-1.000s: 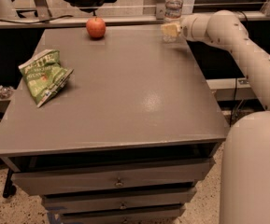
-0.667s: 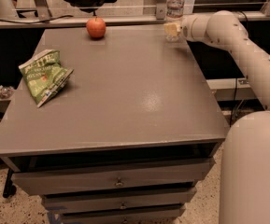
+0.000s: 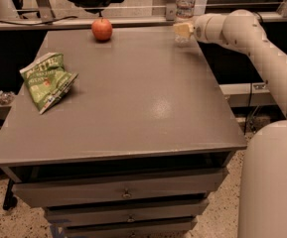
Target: Pick water bottle
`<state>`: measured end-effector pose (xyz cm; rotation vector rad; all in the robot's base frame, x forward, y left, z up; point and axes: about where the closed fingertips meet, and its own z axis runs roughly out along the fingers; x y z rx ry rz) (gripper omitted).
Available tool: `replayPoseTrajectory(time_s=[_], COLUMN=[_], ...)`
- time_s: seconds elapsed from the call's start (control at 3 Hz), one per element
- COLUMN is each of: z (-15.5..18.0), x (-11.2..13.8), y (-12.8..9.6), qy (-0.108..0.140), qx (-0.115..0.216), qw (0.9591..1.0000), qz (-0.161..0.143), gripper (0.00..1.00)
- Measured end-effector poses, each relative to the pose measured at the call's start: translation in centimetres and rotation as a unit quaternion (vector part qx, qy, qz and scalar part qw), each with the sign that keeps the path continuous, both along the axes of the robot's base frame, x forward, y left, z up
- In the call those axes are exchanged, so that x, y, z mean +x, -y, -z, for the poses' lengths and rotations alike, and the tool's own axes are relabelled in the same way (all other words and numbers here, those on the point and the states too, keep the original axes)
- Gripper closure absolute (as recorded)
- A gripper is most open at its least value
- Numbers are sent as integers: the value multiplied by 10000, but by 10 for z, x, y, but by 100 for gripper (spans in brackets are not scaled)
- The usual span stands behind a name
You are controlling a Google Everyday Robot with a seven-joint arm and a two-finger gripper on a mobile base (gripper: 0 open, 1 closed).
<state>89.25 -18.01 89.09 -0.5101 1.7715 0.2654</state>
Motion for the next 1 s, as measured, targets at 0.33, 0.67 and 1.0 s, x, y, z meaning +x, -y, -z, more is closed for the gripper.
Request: replayPoseTrajectory(time_s=[0.33,0.67,1.0], z=[-25,-56,-55], x=[-21,-68,-75], y=[-17,-49,-60], qy=[87,75,22], qx=[73,166,175], qw=[9994,9945,9928], qz=[-334,-1029,-1186], gripper=[100,100,100])
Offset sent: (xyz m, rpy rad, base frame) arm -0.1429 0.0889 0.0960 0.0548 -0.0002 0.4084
